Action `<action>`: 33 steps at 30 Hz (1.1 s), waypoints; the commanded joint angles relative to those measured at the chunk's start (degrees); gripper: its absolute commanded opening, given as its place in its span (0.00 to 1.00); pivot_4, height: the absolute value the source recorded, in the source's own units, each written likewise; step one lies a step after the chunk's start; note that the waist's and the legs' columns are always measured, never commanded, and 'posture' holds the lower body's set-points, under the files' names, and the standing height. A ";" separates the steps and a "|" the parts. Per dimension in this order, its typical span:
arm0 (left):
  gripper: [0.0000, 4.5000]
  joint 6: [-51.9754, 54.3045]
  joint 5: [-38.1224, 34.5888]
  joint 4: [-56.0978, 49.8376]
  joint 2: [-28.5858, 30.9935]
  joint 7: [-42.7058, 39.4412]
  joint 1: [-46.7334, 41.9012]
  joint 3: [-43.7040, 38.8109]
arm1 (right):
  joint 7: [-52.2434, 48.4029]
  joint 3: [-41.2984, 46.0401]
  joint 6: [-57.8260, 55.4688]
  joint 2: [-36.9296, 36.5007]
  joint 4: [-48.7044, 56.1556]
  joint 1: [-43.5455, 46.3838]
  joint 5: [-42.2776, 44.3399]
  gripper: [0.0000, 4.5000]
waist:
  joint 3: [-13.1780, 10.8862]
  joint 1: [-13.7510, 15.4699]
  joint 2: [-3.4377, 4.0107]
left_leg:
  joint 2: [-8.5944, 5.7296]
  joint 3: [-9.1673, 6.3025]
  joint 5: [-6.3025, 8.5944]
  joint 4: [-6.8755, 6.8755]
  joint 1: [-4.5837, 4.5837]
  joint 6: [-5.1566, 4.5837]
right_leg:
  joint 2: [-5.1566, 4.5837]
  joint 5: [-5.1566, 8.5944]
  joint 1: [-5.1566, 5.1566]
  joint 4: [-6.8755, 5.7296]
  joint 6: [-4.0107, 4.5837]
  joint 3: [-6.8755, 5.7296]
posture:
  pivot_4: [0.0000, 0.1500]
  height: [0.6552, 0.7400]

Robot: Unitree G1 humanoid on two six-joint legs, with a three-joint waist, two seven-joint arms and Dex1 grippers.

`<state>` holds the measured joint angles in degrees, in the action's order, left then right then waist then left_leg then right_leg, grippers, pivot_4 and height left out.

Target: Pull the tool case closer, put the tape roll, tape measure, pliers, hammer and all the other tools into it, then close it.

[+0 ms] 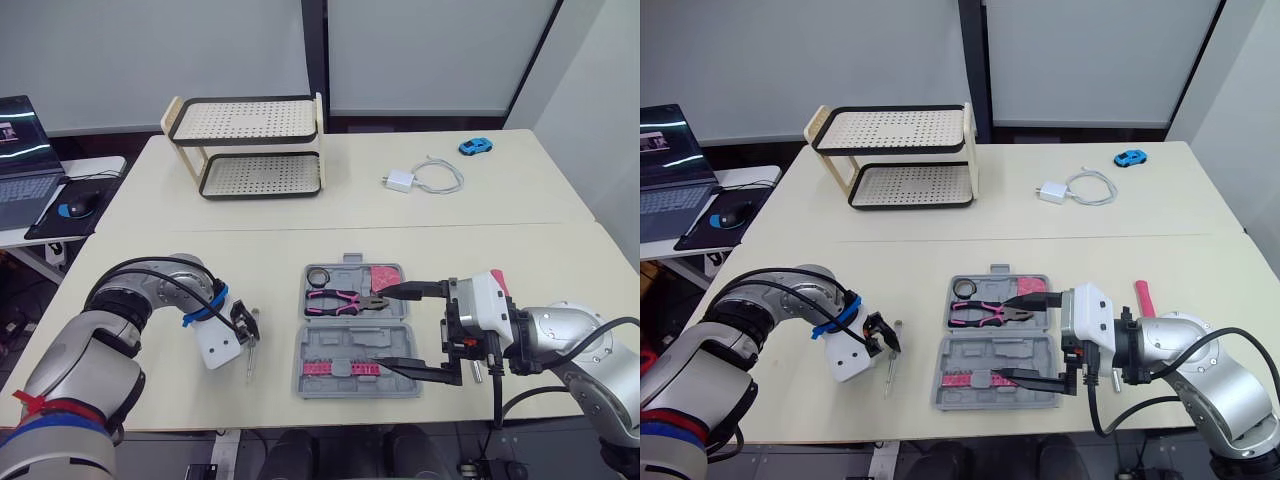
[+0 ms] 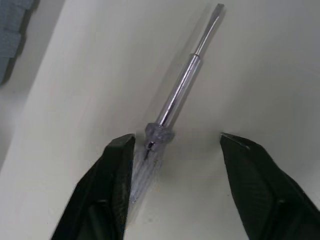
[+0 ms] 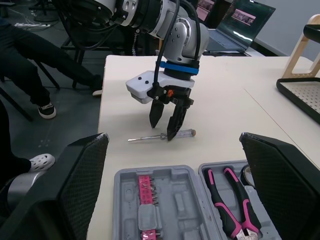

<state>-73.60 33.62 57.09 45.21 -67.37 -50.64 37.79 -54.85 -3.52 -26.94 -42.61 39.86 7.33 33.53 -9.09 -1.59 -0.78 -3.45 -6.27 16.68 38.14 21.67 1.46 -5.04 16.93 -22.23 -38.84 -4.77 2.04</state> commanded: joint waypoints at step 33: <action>0.02 54.31 -24.17 -40.83 9.22 -11.49 23.66 -16.06 | -0.43 -1.33 1.33 0.18 1.15 -0.21 -0.53 1.00 | -0.07 -0.21 -0.11 | 0.15 -0.07 0.00 0.02 0.06 -0.01 | 0.00 0.01 -0.06 0.00 -0.02 0.03 | 1.00 1.00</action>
<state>-22.67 10.87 19.25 52.87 -79.30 -27.44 24.24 -55.13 -5.24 -26.68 -42.56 39.75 6.46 32.71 -9.15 -1.80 -0.89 -3.30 -6.34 16.68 38.17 21.73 1.44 -5.04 16.95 -22.29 -38.84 -4.79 2.07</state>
